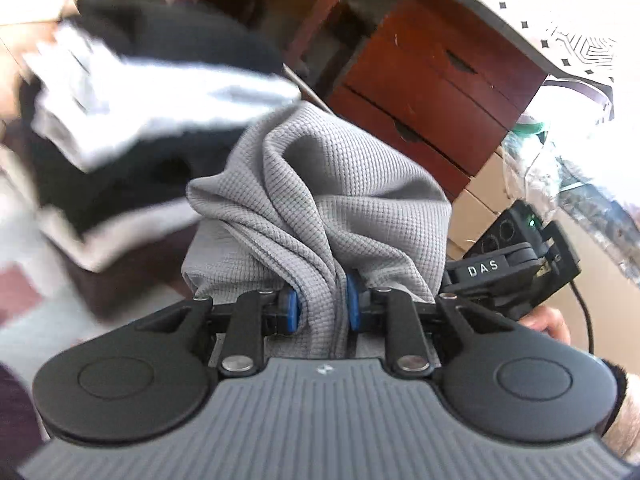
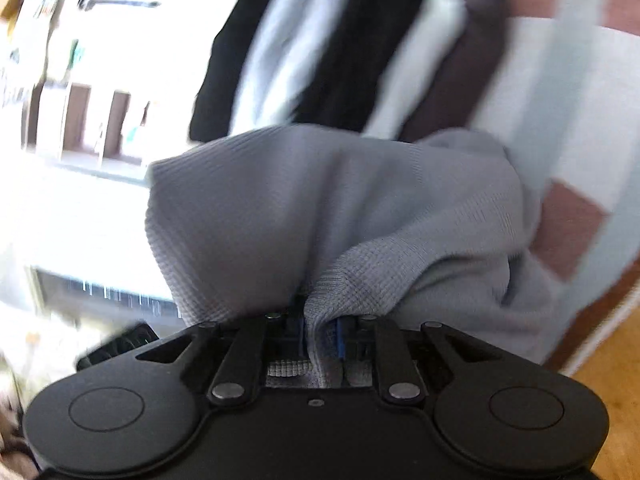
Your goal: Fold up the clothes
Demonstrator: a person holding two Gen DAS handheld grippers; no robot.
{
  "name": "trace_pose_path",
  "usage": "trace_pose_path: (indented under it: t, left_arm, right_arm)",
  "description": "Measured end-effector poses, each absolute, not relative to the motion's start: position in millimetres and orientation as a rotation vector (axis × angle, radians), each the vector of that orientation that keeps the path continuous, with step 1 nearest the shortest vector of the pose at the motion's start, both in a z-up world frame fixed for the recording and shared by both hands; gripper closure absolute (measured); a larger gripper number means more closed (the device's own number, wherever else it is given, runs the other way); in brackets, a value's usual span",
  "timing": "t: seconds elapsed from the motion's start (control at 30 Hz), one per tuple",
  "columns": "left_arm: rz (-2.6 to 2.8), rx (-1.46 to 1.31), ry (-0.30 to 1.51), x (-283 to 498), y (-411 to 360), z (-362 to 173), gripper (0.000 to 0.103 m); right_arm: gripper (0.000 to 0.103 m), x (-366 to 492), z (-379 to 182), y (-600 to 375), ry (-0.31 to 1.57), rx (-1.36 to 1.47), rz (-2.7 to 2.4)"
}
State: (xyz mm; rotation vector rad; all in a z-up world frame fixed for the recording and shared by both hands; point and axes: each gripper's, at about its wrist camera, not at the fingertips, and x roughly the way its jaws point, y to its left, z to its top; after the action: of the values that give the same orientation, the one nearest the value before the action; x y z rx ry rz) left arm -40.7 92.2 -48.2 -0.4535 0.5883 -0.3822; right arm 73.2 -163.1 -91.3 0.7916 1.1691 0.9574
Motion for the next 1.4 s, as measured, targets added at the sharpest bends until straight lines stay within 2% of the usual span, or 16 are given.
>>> trace_pose_path:
  t: [0.4, 0.53, 0.57, 0.6, 0.63, 0.67, 0.73, 0.8, 0.87, 1.03, 1.17, 1.4]
  left_arm:
    - [0.088, -0.438, 0.429, -170, 225, 30, 0.082]
    - [0.277, -0.431, 0.329, -215, 275, 53, 0.081]
    - [0.313, -0.451, 0.304, -226, 290, 56, 0.073]
    - [0.356, -0.489, 0.303, -232, 308, 51, 0.05]
    - [0.396, -0.523, 0.332, -234, 324, 43, 0.038]
    - [0.448, -0.551, 0.39, -231, 340, 30, 0.024]
    - [0.574, -0.546, 0.596, -214, 372, -9, 0.024]
    - [0.66, -0.516, 0.792, -197, 396, -51, 0.027]
    - [0.674, -0.505, 0.856, -196, 412, -81, 0.027]
    - [0.674, -0.604, 0.83, -209, 434, -116, 0.025]
    - [0.668, -0.73, 0.812, -221, 440, -137, 0.026]
    - [0.658, -0.771, 0.791, -229, 444, -139, 0.025]
  right_arm:
    - [0.085, 43, -13, 62, 1.19, 0.449, 1.463]
    - [0.085, 26, 36, 160, 1.068, 0.194, 1.645]
    - [0.085, 21, 46, 182, 1.019, 0.134, 1.675]
    - [0.084, 19, 49, 196, 0.969, 0.089, 1.643]
    - [0.072, 18, 47, 207, 0.928, 0.051, 1.556]
    - [0.067, 16, 38, 212, 0.904, 0.014, 1.42]
    - [0.059, 10, 13, 215, 0.844, -0.069, 1.163]
    - [0.06, 2, -18, 206, 0.838, -0.142, 1.08]
    - [0.06, -5, -46, 195, 0.911, -0.144, 1.092]
    - [0.06, -13, -102, 188, 1.105, -0.101, 1.104]
    - [0.06, -41, -124, 184, 1.121, -0.146, 1.116]
    - [0.06, -47, -138, 209, 1.166, -0.224, 1.062]
